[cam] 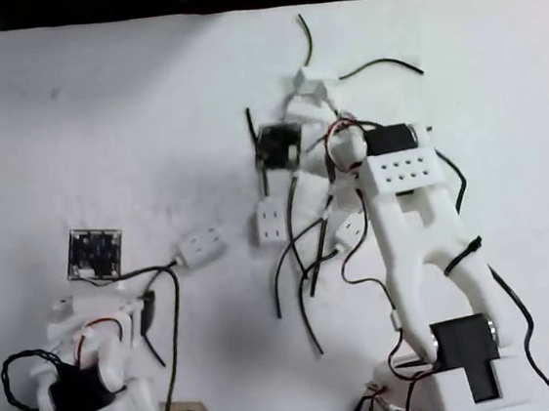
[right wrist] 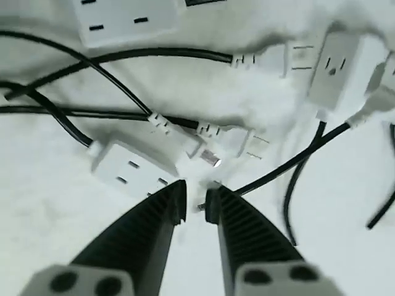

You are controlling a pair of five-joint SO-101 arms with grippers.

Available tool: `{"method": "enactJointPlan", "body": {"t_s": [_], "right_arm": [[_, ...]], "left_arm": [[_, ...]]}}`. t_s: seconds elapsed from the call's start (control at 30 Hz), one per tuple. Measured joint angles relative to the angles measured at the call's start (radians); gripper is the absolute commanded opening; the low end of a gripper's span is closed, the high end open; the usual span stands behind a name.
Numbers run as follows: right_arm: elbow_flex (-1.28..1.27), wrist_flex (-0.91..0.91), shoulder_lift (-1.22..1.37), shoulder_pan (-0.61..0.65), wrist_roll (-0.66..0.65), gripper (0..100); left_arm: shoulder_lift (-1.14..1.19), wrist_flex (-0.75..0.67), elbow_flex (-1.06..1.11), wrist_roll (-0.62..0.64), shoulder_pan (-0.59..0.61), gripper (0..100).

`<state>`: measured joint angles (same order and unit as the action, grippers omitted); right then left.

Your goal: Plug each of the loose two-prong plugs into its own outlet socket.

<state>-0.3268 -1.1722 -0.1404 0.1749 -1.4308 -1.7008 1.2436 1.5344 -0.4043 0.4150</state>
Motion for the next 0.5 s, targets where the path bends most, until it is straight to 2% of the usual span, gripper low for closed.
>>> {"method": "enactJointPlan", "body": {"t_s": [0.1,0.2,0.5], "right_arm": [[0.000,0.015,0.000,0.002,-0.130,9.8],[0.000,0.017,0.037,0.002,-0.198,12.7],[0.000,0.017,0.172,0.002,-0.262,21.6]], "left_arm": [[0.002,0.000,0.000,0.000,0.000,31],[0.002,0.000,0.000,0.000,0.000,31],[0.002,0.000,0.000,0.000,0.000,31]]}}
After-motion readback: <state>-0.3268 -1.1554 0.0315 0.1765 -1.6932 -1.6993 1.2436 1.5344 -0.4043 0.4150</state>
